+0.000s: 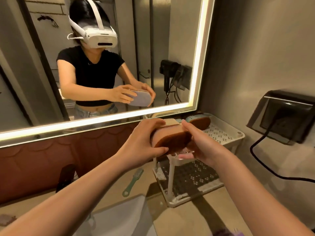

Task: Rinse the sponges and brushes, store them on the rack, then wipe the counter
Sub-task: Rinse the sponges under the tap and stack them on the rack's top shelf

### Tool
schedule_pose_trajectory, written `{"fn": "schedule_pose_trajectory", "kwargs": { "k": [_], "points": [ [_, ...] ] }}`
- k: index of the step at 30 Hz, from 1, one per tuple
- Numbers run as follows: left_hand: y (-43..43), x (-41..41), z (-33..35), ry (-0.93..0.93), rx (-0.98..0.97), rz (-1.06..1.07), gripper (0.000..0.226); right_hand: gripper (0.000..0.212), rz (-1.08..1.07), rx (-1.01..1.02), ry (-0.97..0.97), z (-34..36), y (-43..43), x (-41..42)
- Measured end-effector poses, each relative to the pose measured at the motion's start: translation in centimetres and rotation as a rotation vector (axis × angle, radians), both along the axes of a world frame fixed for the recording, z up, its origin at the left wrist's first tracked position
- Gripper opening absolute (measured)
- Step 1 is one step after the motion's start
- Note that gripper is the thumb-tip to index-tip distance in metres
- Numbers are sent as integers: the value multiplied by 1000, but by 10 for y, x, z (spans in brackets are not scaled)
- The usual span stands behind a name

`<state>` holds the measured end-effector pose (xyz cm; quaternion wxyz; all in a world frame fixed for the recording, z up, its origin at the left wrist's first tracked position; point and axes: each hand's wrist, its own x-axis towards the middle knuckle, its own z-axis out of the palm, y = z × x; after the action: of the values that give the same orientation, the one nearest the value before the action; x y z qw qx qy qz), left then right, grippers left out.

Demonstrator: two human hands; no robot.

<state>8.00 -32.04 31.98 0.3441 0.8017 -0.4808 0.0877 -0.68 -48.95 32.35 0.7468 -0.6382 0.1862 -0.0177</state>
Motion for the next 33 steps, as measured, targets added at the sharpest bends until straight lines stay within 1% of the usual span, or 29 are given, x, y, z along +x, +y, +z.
{"fn": "schedule_pose_trajectory", "kwargs": {
  "k": [2, 4, 8, 9, 11, 12, 13, 16, 17, 19, 22, 27, 29, 33],
  "points": [
    [-23, 2, 3, -76, 13, -41, 68, 21, -73, 38, -12, 3, -14, 8],
    [-44, 5, 7, -106, 19, -52, 70, 23, -139, -31, -48, 3, -27, 16],
    [-79, 11, 8, -45, -9, -47, 90, 22, -324, -107, -146, 1, -58, 28],
    [-87, 12, 6, -39, -15, -20, 89, 24, -369, -108, -155, 0, -66, 31],
    [-99, 13, -3, -39, -25, 63, 76, 28, -456, -88, -154, -4, -81, 34],
    [-104, 14, -9, -41, 2, 109, 67, 31, -496, -78, -141, -7, -88, 36],
    [-108, 17, -15, -39, 69, 153, 61, 34, -529, -79, -121, -10, -95, 38],
    [-115, 24, -38, -24, 371, 214, 59, 40, -616, -150, -62, -18, -111, 44],
    [-116, 26, -43, -22, 438, 214, 59, 41, -645, -174, -57, -20, -117, 46],
    [-118, 28, -51, -22, 483, 212, 58, 42, -696, -223, -42, -22, -128, 50],
    [-119, 27, -55, -39, 446, 221, 57, 43, -703, -340, 19, -23, -144, 53],
    [-120, 26, -60, -56, 411, 233, 56, 41, -605, -490, 164, -36, -159, 59],
    [-119, 26, -61, -71, 400, 238, 55, 39, -548, -489, 182, -37, -158, 63],
    [-117, 25, -63, -81, 387, 244, 55, 36, -490, -402, 218, -40, -153, 69]
  ]
}}
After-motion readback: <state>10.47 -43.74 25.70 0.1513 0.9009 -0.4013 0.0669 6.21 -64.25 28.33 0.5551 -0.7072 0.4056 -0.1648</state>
